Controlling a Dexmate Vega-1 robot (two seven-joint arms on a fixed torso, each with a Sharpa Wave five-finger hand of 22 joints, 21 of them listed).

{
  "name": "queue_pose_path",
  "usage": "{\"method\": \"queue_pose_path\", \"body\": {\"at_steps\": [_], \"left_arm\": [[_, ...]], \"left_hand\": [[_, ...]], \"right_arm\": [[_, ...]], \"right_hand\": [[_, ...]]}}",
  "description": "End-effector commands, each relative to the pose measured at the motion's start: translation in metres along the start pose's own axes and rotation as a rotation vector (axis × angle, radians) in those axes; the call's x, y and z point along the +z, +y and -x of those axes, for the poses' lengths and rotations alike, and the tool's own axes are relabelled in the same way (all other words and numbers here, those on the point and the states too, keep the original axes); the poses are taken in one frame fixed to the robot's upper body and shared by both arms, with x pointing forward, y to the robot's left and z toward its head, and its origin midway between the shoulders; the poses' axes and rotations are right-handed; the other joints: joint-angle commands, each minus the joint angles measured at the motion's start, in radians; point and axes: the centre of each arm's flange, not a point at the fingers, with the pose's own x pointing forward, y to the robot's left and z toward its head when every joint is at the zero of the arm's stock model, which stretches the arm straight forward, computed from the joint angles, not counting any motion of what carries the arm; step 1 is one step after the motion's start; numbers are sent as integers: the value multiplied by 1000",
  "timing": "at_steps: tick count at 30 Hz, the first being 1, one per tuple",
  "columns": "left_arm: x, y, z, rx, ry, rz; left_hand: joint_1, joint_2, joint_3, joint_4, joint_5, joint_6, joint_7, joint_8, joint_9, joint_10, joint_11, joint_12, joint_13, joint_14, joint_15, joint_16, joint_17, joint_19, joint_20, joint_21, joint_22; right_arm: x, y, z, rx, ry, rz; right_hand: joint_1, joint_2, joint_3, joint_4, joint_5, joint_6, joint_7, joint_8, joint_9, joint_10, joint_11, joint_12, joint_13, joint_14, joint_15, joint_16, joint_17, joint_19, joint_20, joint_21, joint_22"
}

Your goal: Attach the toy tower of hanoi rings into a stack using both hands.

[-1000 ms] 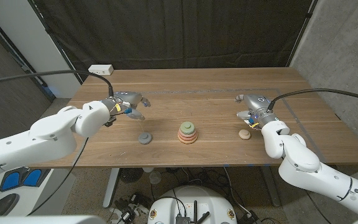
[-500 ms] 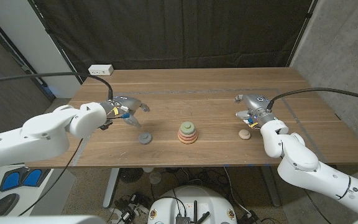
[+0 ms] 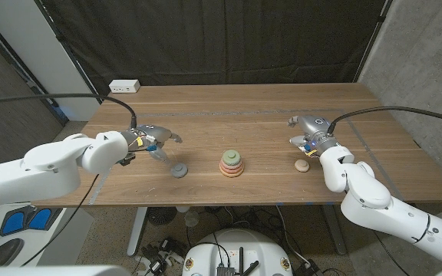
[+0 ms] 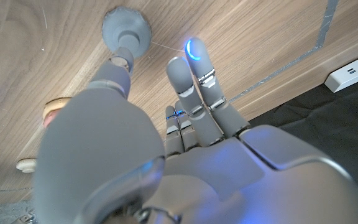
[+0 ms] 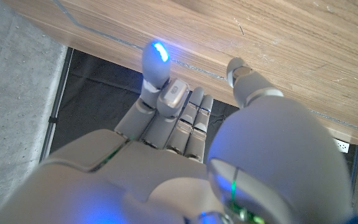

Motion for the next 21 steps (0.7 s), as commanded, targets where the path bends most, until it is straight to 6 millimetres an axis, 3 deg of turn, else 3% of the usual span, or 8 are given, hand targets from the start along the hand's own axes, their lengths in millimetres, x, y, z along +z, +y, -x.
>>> {"method": "queue_pose_path", "body": {"at_steps": [1,12,21], "left_arm": [[2,-11,-5,-31,-24,-20],[9,-23,-15,-52,-35,-68],[13,-32,-17,-75,-46,-92]], "left_hand": [[-2,2,-3,-2,-2,-5,4,7,-2,-7,-1,9,-3,-5,-33,10,1,-6,-107,0,3],[0,6,-12,-3,-4,-5,4,12,-6,-6,-2,13,-8,-12,-33,10,-12,-8,-107,-1,3],[-1,10,-18,-1,-5,5,3,18,-8,6,-5,19,-12,-8,-33,20,-15,-7,-106,-4,2]], "right_arm": [[3,-1,-1,6,0,3],[4,0,-1,12,7,3],[3,0,-1,7,17,2]], "right_hand": [[-1,8,12,0,5,9,1,4,0,14,4,-2,-1,9,-50,-2,1,-6,-25,9,3],[-2,11,13,0,8,8,2,1,-3,14,-2,-2,2,10,-50,-2,1,-7,-25,11,-1],[-2,12,14,-1,9,8,3,0,-4,17,7,0,4,10,-50,-2,1,-7,-25,13,-3]]}}
